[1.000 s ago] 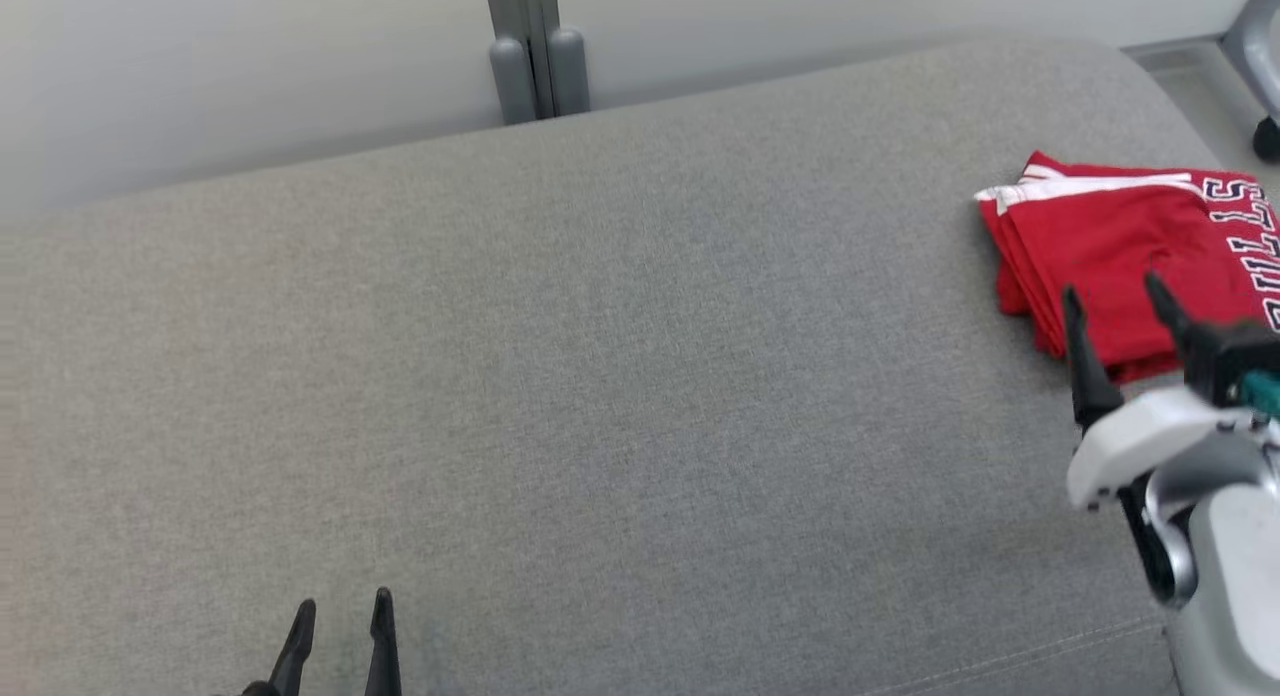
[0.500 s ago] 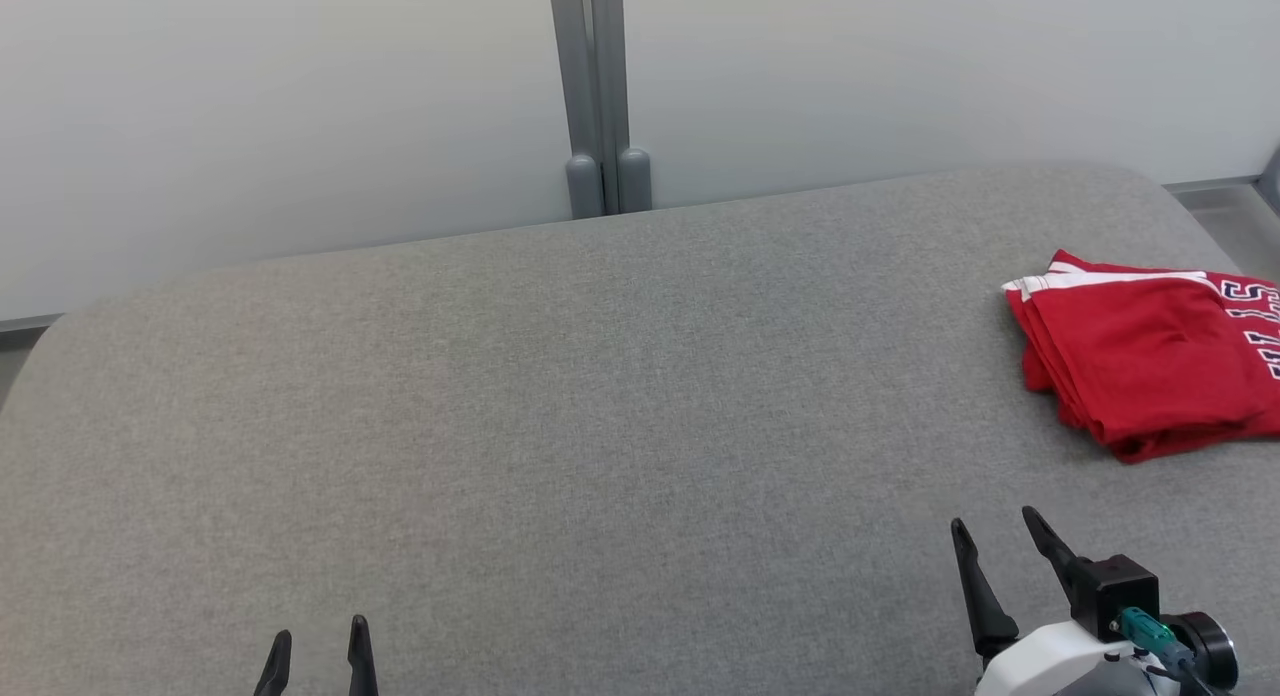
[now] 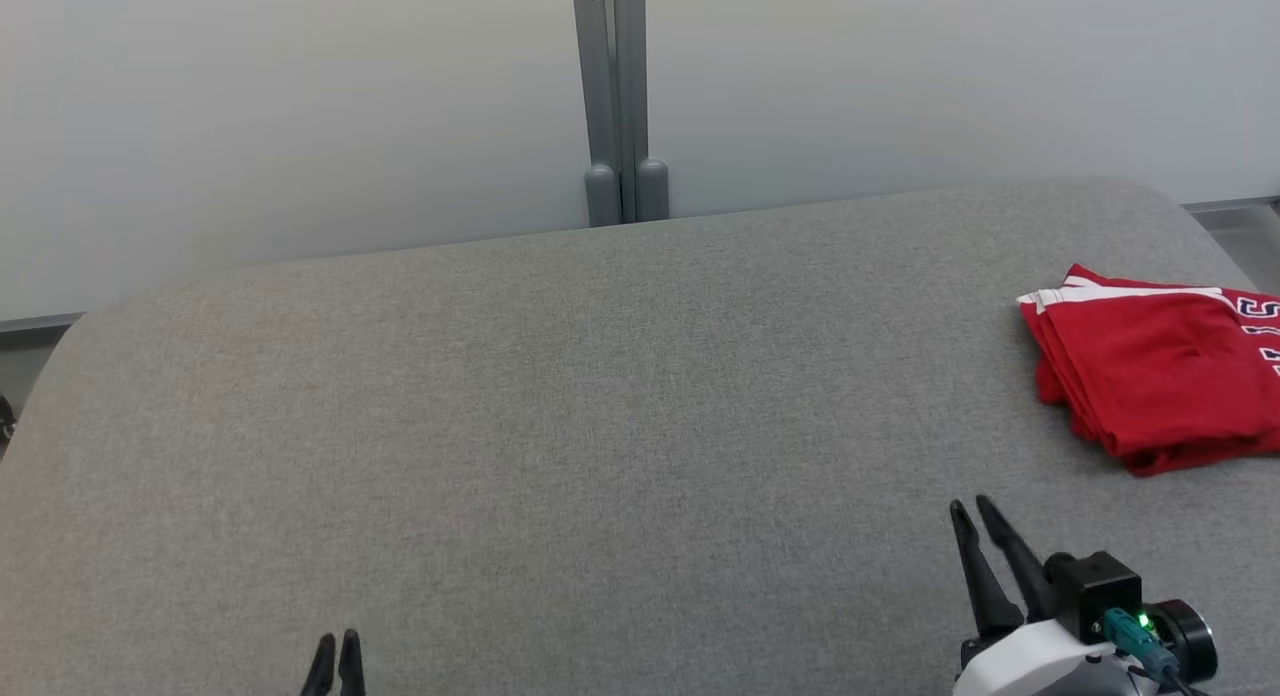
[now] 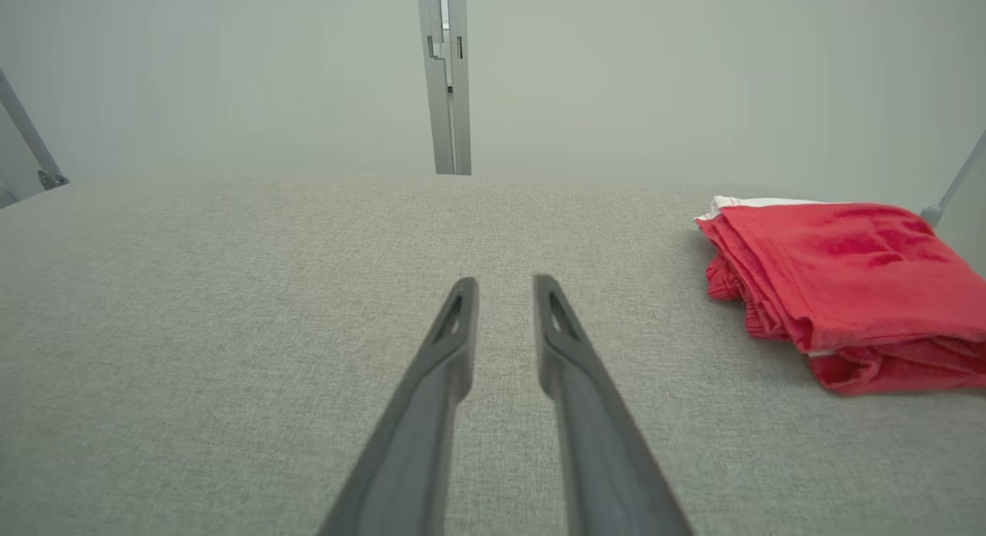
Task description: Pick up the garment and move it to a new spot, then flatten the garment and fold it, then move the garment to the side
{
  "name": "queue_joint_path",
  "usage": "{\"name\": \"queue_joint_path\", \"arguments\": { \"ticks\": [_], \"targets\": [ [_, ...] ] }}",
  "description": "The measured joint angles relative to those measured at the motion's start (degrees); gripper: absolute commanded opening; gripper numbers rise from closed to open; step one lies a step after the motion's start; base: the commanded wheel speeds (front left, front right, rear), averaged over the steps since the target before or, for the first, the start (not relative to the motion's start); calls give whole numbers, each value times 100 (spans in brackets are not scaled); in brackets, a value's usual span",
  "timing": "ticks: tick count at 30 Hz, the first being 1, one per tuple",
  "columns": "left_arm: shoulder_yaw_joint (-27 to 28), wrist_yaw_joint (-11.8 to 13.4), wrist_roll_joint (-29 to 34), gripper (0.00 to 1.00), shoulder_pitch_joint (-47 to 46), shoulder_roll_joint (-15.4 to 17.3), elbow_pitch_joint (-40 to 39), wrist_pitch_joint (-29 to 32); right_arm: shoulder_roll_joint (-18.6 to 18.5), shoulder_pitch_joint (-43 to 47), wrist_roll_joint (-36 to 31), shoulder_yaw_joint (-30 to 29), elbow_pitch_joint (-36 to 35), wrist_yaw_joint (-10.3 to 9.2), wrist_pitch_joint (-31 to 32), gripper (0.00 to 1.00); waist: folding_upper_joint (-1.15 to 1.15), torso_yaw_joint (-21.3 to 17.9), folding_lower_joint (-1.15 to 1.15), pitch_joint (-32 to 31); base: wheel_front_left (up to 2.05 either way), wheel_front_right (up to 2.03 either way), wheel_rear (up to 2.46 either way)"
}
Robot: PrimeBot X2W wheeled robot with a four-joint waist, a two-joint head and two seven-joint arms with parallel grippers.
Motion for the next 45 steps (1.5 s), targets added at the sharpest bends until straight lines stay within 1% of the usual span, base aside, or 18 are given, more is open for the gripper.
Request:
{"name": "queue_joint_path", "arguments": {
  "ticks": [2,4,14,28,45],
  "targets": [
    [1,0,-29,0,15,-8,91,24,11,60,42,-5,89,0,34,0,0,1,0,2,0,0,0],
    [14,-1,-187,0,6,-11,109,83,16,62,224,-31,114,0,100,0,0,4,0,9,0,0,0],
    [125,-37,-1183,0,-176,-12,121,359,27,29,1434,-155,79,0,369,0,0,16,0,47,0,0,0],
    [249,-101,-2382,0,-489,-12,123,693,48,-98,2880,-289,4,0,700,0,0,33,0,98,0,0,0],
    [396,-155,-3615,0,-798,-11,127,1038,78,-265,4352,-437,-58,-1,1046,0,0,54,0,159,0,0,0]
  ]
}}
